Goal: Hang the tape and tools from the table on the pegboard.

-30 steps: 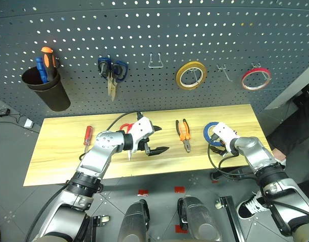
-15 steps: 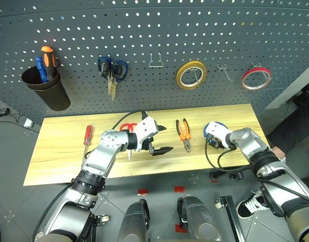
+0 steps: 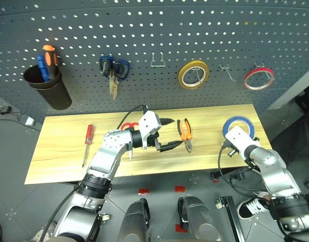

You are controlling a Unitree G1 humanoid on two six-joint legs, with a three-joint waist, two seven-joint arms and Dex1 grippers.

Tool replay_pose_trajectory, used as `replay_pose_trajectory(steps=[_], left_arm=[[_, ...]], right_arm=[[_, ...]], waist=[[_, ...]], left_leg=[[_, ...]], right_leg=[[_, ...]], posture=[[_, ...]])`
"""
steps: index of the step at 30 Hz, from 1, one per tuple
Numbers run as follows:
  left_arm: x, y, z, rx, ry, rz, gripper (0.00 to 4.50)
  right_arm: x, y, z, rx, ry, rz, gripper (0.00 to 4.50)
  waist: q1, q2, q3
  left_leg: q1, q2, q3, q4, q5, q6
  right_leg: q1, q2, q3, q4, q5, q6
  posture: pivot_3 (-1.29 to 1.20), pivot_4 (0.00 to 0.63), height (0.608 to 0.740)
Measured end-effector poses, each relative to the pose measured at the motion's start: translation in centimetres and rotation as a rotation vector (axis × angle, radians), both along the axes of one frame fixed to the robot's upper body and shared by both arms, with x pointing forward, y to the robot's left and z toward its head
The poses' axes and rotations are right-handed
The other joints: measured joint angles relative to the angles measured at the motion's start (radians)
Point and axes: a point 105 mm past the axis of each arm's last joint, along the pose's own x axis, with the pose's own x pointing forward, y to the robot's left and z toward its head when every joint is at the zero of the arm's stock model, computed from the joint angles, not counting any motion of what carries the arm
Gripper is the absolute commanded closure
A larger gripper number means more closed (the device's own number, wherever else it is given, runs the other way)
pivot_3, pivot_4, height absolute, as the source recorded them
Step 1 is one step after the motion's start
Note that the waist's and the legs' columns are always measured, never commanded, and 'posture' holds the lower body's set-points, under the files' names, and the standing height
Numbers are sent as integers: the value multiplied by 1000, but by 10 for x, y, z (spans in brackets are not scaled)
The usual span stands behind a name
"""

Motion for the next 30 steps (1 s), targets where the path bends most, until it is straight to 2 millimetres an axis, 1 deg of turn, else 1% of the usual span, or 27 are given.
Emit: replay_pose_trajectory(steps=[1, 3, 5, 8, 10, 12, 14, 19, 21, 24, 26, 30], left_arm=[[0, -2, 4, -20, -8, 7, 0], [2, -4, 14, -57, -30, 28, 0], [4, -5, 24, -97, -36, 51, 0], [5, -10, 37, -136, -47, 62, 0], [6, -11, 41, -140, -54, 66, 0], [7, -11, 42, -139, -50, 71, 0], [8, -10, 42, -138, -48, 80, 0], [10, -7, 42, -129, -50, 96, 0], [11, -5, 43, -132, -52, 105, 0], [12, -2, 42, -131, -50, 113, 0], [13, 0, 41, -127, -48, 122, 0], [16, 6, 39, -112, -48, 138, 0]], right_arm=[[-1, 3, 15, 8, -70, -6, 3830], [-4, 11, 44, 16, -195, 1, 3830], [-5, 18, 62, 18, -273, 25, 3830], [0, 30, 86, 36, -358, 79, 3830], [4, 36, 97, 57, -389, 116, 3830], [8, 39, 100, 71, -389, 147, 3830], [14, 40, 97, 94, -365, 176, 3830], [31, 54, 94, 132, -318, 272, 3830], [42, 55, 93, 142, -305, 282, 3830], [52, 57, 93, 147, -298, 294, 3830], [55, 58, 92, 146, -293, 302, 3101], [54, 59, 91, 146, -297, 307, 1917]], waist=[[-3, 0, 0], [-7, 0, 0], [-9, 0, 0], [-13, 0, 0], [-15, -1, 1], [-15, -1, 1], [-15, -1, 2], [-16, -1, 9], [-17, -1, 11], [-16, -1, 12], [-15, -1, 12], [-14, -1, 12]], left_leg=[[0, 0, 0, 0, 0, 0], [0, -1, 0, 1, 0, 0], [0, -1, 0, 1, -1, 1], [0, -1, 0, 1, -1, 2], [0, -1, 0, 1, -2, 3], [0, -1, 0, 1, -2, 3], [0, -1, 0, 1, -2, 4], [-1, -1, 0, 1, -2, 4], [-1, -1, 0, 1, -2, 4], [-1, -1, 0, 1, -2, 4], [-2, -1, 0, 1, -2, 3], [-2, -1, 0, 1, -1, 2]], right_leg=[[0, 0, 0, 0, -1, 3], [0, 0, 1, 0, -1, 4], [0, 0, 1, 0, -1, 4], [0, 0, 1, -1, -1, 4], [0, 0, 1, -1, -1, 4], [0, 0, 0, -1, 1, 1], [0, 0, 0, -2, 1, 1], [0, 0, 0, -1, 1, 1], [0, 0, 0, -1, 1, 0], [0, 0, 0, -2, 1, 0], [0, 0, 0, -2, 1, 0], [0, -1, -1, -3, 1, 0]], posture=[[-284, 299, 740], [-292, 302, 740], [-291, 304, 740], [-290, 309, 740], [-287, 310, 740], [-282, 311, 740], [-282, 311, 740], [-274, 311, 740], [-274, 311, 740], [-274, 311, 740], [-274, 311, 740], [-258, 310, 740]])
